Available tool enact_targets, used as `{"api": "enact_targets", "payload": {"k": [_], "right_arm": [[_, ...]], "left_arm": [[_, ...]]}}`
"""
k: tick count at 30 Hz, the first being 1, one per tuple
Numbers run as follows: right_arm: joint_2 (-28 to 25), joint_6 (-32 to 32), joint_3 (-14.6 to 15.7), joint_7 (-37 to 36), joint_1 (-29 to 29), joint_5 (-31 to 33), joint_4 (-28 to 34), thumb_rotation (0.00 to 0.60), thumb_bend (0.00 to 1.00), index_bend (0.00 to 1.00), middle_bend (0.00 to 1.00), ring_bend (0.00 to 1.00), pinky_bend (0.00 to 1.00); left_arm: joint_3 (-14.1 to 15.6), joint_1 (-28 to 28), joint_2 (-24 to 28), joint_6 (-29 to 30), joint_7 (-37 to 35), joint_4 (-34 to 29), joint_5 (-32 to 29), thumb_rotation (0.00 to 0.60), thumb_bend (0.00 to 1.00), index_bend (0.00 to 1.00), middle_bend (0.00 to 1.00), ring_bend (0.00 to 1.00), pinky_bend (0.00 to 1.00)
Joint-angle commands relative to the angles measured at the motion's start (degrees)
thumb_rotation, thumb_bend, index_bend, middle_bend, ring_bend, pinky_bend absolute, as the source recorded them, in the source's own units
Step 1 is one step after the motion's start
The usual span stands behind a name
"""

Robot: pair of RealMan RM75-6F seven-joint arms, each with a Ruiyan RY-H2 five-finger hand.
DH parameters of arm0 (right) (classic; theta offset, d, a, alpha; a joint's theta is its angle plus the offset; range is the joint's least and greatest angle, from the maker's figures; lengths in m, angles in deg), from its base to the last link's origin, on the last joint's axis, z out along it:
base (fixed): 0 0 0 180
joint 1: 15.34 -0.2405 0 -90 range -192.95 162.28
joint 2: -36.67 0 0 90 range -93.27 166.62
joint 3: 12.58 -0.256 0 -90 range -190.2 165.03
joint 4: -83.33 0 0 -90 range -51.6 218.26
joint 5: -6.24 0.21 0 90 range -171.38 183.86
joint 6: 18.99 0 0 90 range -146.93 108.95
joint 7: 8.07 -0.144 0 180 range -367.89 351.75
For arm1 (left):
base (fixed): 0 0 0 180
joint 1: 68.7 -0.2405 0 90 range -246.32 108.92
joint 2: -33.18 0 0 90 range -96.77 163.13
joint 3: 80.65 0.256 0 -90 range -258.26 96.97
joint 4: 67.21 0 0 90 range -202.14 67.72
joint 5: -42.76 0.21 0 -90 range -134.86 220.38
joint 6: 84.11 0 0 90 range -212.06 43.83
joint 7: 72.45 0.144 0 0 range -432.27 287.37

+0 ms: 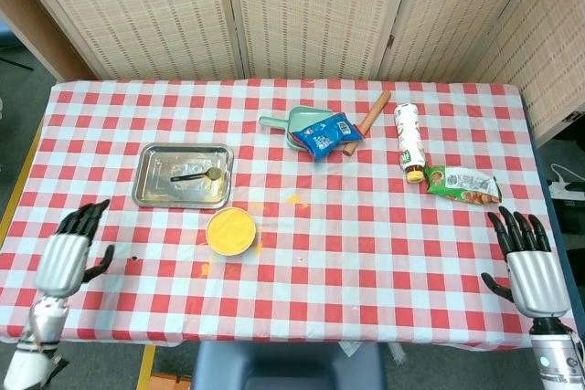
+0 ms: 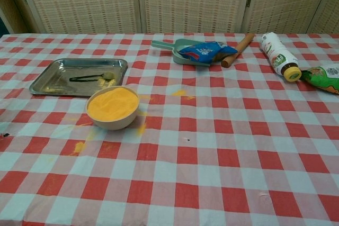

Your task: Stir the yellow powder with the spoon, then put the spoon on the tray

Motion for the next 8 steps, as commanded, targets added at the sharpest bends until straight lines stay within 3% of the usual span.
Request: {"api": "enact_targets", "payload": {"k": [1, 8], "right_arm": [[0.81, 0.36, 0.05, 1.40, 0.02, 0.44, 0.31, 0.600, 0.09, 0.00, 0.00, 0.00, 0.00], [0.63, 1.30, 0.41, 1.19, -0.15, 0.30, 0.23, 0.600, 0.09, 0.00, 0.00, 0.00, 0.00]], "left_arm": [[4.44, -8.12, 3.10, 8.05, 0.69, 0.79, 7.02, 0.600, 0.41, 0.00, 0.00, 0.00, 0.06], [3.91, -7.49, 5.64, 2.34, 1.61, -2.05, 6.02, 0.600, 0.39, 0.00, 0.00, 0.00, 0.06]]}}
